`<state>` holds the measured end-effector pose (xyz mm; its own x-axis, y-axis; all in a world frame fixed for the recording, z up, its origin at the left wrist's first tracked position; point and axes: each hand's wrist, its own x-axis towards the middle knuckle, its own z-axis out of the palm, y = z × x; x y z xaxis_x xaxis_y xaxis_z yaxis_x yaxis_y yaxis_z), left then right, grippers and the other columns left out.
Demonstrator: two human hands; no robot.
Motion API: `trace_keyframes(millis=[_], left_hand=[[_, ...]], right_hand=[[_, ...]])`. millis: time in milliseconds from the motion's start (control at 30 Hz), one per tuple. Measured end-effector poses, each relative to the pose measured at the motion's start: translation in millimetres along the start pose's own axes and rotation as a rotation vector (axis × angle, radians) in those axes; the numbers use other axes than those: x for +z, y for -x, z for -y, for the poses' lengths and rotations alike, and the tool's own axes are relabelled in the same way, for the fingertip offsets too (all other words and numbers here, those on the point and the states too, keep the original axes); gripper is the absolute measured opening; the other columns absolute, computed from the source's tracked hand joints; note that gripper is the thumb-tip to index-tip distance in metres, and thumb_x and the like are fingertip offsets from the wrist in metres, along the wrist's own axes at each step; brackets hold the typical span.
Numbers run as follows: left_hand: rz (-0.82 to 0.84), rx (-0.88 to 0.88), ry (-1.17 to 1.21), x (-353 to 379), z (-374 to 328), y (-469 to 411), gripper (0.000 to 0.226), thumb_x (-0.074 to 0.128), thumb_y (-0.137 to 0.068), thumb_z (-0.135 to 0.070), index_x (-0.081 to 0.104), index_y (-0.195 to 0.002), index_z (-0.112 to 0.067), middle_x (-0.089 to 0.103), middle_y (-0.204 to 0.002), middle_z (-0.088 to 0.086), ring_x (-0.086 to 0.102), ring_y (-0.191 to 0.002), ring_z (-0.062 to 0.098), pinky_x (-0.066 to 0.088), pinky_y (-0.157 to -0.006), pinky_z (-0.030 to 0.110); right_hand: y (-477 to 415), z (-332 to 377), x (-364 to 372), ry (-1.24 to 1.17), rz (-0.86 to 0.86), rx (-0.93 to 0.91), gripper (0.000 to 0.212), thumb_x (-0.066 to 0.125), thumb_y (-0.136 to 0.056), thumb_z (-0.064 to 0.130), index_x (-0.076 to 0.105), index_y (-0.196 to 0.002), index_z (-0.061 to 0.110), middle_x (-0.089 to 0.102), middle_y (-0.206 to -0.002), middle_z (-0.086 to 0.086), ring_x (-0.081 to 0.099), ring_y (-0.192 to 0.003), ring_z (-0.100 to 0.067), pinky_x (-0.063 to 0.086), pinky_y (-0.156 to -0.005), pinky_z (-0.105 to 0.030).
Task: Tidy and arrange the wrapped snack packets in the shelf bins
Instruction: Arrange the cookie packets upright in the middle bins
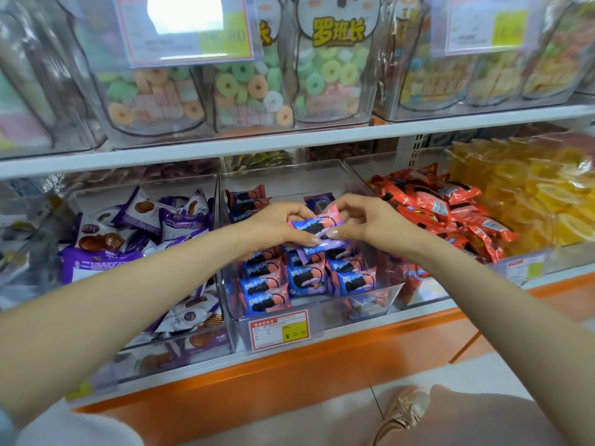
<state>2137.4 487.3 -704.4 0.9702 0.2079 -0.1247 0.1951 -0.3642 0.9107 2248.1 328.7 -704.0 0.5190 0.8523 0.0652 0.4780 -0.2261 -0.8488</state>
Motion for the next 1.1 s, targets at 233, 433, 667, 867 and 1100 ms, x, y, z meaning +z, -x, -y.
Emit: trace_keyframes(millis=[233, 433, 667, 867, 1100], left_hand=[[0.136, 0.06, -0.662, 15.6, 13.9, 0.5, 0.027, 0.072, -0.08, -0.024, 0.054, -0.099, -0.017, 0.048, -0.084, -0.006, 0.047, -0.08, 0.01, 0.036, -0.066, 0.023], [0.173, 0.129, -1.14, 29.4, 29.8, -5.3, 0.031, 0.07, -0.078, -0.035, 0.047, -0.09, -0.018, 0.05, -0.083, 0.001, 0.045, -0.076, 0.02, 0.026, -0.054, 0.03], [0.087, 0.222, -1.22, 40.8, 38.8, -7.7, 0.038, 0.07, -0.078, -0.04, 0.044, -0.094, -0.018, 0.053, -0.104, 0.005, 0.046, -0.094, 0.021, 0.033, -0.066, 0.032], [0.151, 0.144, -1.124, 34.6, 38.3, -8.3, 0.042, 0.072, -0.076, -0.041, 0.048, -0.102, -0.019, 0.051, -0.105, 0.0, 0.047, -0.095, 0.018, 0.032, -0.067, 0.03], [0.122, 0.121, -1.003, 20.7, 33.4, -0.5, 0.036, 0.07, -0.08, -0.036, 0.053, -0.106, -0.018, 0.051, -0.099, -0.007, 0.044, -0.087, 0.01, 0.033, -0.065, 0.027]], right_hand=[[-2.4, -4.6, -4.2, 0.157, -0.079, -0.027, 0.026, 0.072, -0.081, 0.014, 0.064, -0.106, 0.012, 0.066, -0.093, -0.012, 0.061, -0.081, -0.019, 0.05, -0.074, -0.022], [-9.1, -12.1, 1.1, 0.303, -0.143, -0.082, 0.017, 0.068, -0.084, 0.009, 0.067, -0.101, 0.008, 0.065, -0.087, -0.006, 0.061, -0.079, -0.017, 0.048, -0.072, -0.015], [-48.9, -21.0, 6.2, 0.598, -0.223, -0.077, 0.031, 0.064, -0.085, 0.008, 0.062, -0.116, 0.006, 0.062, -0.116, -0.016, 0.059, -0.105, -0.027, 0.044, -0.089, -0.028], [-73.1, -39.2, 17.3, 0.969, 0.119, 0.083, 0.06, 0.072, -0.079, 0.012, 0.047, -0.133, 0.01, 0.052, -0.128, -0.018, 0.051, -0.117, -0.033, 0.045, -0.093, -0.035], [-71.9, -35.0, 23.6, 1.21, 0.049, 0.012, 0.05, 0.062, -0.084, 0.017, 0.045, -0.131, 0.009, 0.055, -0.124, -0.015, 0.05, -0.116, -0.033, 0.046, -0.089, -0.037]])
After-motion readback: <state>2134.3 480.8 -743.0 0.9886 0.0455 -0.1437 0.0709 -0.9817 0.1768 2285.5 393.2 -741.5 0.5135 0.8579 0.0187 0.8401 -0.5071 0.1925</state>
